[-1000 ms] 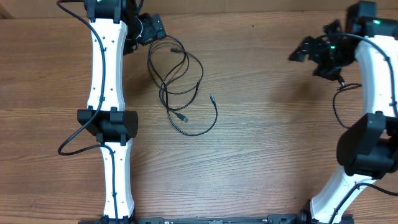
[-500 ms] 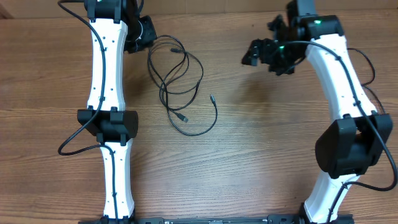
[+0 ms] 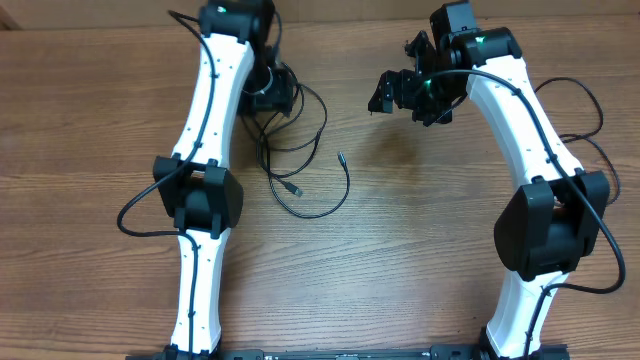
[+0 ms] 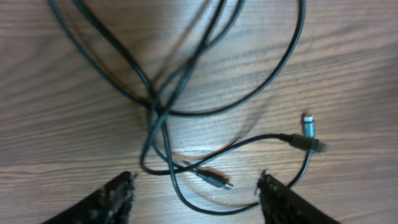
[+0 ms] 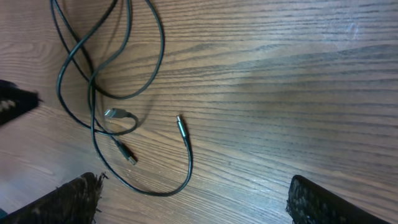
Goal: Untangle cables
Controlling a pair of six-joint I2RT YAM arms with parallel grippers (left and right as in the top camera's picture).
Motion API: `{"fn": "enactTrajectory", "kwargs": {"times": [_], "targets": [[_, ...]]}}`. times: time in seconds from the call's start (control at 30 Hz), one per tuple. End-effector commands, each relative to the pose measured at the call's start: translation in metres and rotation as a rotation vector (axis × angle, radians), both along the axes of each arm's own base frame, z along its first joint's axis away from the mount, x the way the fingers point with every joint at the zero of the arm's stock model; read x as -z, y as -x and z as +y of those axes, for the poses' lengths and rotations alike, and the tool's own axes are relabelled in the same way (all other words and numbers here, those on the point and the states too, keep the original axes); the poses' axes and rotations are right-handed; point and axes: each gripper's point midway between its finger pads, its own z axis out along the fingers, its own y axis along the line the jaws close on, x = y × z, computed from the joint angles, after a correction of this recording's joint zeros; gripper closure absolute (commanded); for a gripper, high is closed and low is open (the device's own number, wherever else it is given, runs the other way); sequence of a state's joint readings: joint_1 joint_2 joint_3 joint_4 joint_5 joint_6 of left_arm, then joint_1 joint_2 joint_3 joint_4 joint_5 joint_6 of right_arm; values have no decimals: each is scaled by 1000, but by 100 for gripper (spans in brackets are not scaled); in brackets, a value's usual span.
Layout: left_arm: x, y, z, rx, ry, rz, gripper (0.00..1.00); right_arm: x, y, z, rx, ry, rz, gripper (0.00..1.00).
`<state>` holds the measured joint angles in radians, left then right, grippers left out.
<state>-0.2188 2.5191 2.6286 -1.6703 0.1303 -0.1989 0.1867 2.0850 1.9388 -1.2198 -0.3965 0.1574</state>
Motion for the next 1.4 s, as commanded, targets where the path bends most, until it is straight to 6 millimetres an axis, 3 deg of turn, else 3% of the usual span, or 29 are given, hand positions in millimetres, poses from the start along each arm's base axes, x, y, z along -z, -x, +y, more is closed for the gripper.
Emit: {"fn": "enactTrajectory", "kwargs": {"times": [0.0,0.1,0.3,0.47,0.67,0.77,0.83,0.97,1.37], "targets": [[1,6,-1,50,-8,4,39,1,0,3,-4,-9,4,5],[17,8,-2,53,-14,28,38,2,1,3,-4,-8,7,5],[38,5,-1,51,-21,36,25,2,2,3,-4,-8,9,4],[41,2,-1,51,-20,22,26,2,1,3,-4,-8,9,4],[43,-12,13,48,-108,-39,25,2,1,3,-4,-8,8,4],[42,-17,12,47,-102,-58,31,2,1,3,-4,-8,9,4],[42,-18,12,42,-101,-60,41,2,2,3,-4,-7,10,4],[43,-13,10,47,-103,-42,52,2,2,3,-4,-7,11,4],[43,-9,10,50,-102,-26,56,2,2,3,-4,-7,13,4]]}}
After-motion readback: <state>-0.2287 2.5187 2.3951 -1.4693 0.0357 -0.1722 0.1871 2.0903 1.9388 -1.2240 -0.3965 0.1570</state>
